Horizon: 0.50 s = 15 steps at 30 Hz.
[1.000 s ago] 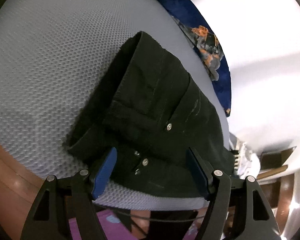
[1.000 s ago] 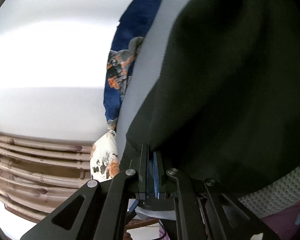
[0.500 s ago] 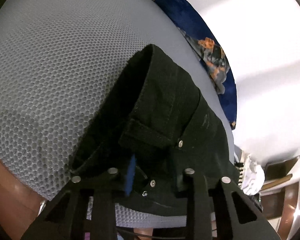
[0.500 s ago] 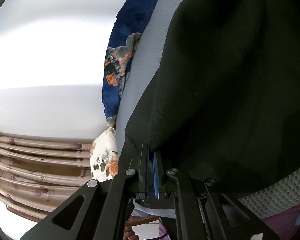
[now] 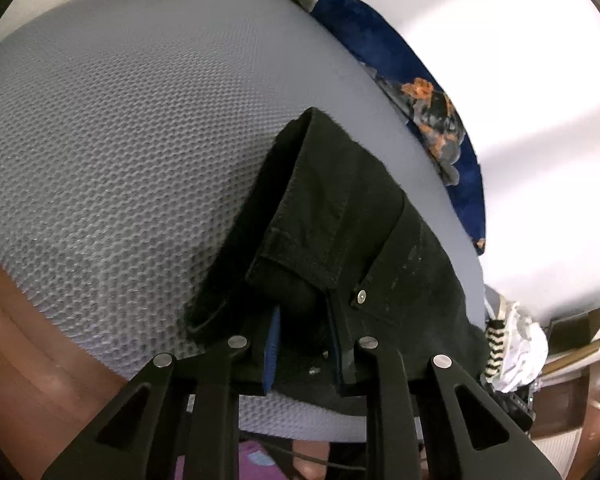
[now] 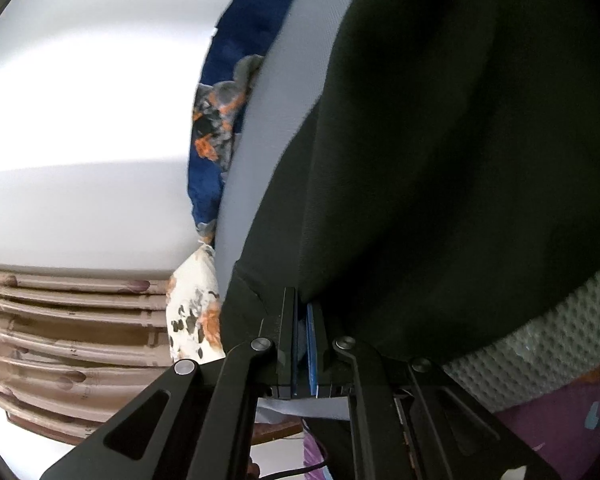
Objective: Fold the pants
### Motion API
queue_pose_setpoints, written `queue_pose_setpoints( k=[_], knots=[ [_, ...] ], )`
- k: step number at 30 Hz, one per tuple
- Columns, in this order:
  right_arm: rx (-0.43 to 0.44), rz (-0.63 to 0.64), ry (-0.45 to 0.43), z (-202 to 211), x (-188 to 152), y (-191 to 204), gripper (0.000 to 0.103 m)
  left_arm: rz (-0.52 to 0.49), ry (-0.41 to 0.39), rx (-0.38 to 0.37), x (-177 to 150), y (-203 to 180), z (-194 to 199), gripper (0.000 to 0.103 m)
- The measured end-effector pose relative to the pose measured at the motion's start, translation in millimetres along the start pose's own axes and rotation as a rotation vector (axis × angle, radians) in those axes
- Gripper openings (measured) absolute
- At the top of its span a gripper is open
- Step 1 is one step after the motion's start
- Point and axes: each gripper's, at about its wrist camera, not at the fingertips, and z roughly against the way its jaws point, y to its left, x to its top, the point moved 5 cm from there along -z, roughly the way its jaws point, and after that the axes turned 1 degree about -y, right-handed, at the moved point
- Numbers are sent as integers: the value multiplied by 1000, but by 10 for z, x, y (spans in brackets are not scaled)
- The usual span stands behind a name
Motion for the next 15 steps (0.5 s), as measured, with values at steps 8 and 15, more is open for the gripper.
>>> queue_pose_setpoints(
  k=[8,15],
  knots=[
    [-32,-45,5,28,-84,-190,6,18,-5,33,-84,134,84,21],
    [-44,-46,22,-32,-109,-334,7,3,-9,68,-132,191,129,21]
  ],
)
